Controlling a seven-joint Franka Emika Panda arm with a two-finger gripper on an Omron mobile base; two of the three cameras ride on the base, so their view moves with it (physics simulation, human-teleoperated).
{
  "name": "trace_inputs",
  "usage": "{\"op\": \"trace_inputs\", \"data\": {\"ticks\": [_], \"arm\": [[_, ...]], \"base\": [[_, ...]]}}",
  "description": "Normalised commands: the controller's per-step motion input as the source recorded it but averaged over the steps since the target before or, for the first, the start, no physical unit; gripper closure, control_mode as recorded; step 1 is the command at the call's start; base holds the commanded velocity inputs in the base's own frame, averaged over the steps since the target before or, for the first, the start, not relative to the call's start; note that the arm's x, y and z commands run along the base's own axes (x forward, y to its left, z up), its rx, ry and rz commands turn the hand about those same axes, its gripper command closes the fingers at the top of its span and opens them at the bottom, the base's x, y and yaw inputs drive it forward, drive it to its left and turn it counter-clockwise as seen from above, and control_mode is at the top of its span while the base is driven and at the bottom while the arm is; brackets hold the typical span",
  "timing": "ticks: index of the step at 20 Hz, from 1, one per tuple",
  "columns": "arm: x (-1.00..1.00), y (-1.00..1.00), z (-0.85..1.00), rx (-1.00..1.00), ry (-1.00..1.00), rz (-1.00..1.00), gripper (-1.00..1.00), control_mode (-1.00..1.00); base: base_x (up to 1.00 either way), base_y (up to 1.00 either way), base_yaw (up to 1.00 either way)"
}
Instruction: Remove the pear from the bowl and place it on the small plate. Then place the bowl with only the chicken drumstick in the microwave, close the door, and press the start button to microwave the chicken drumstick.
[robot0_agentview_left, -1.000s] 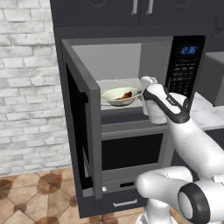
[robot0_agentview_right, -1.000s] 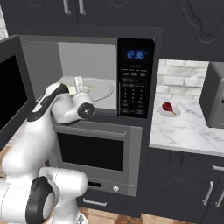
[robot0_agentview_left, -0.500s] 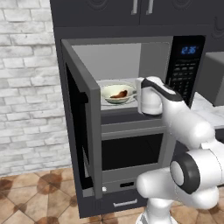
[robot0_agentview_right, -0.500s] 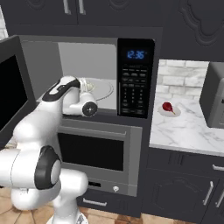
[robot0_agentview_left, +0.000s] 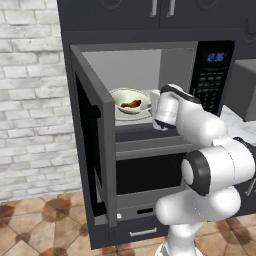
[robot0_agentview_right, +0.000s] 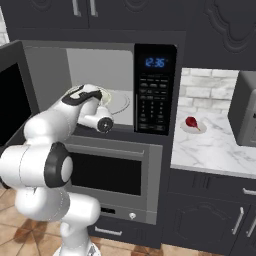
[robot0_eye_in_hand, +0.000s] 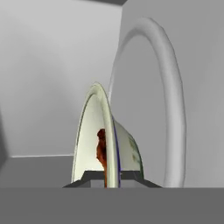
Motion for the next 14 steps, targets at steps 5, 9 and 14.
{"op": "trace_inputs", "data": {"ticks": [5, 9, 14], "arm": [[0.00, 0.00, 0.19, 0.00, 0.00, 0.00, -1.00, -1.00], [-0.11, 0.00, 0.52, -0.01, -0.02, -0.01, -1.00, -1.00], [-0.01, 0.01, 0.08, 0.00, 0.01, 0.00, -1.00, -1.00]], "base": [[0.00, 0.00, 0.00], [0.00, 0.00, 0.00], [0.00, 0.00, 0.00]]}}
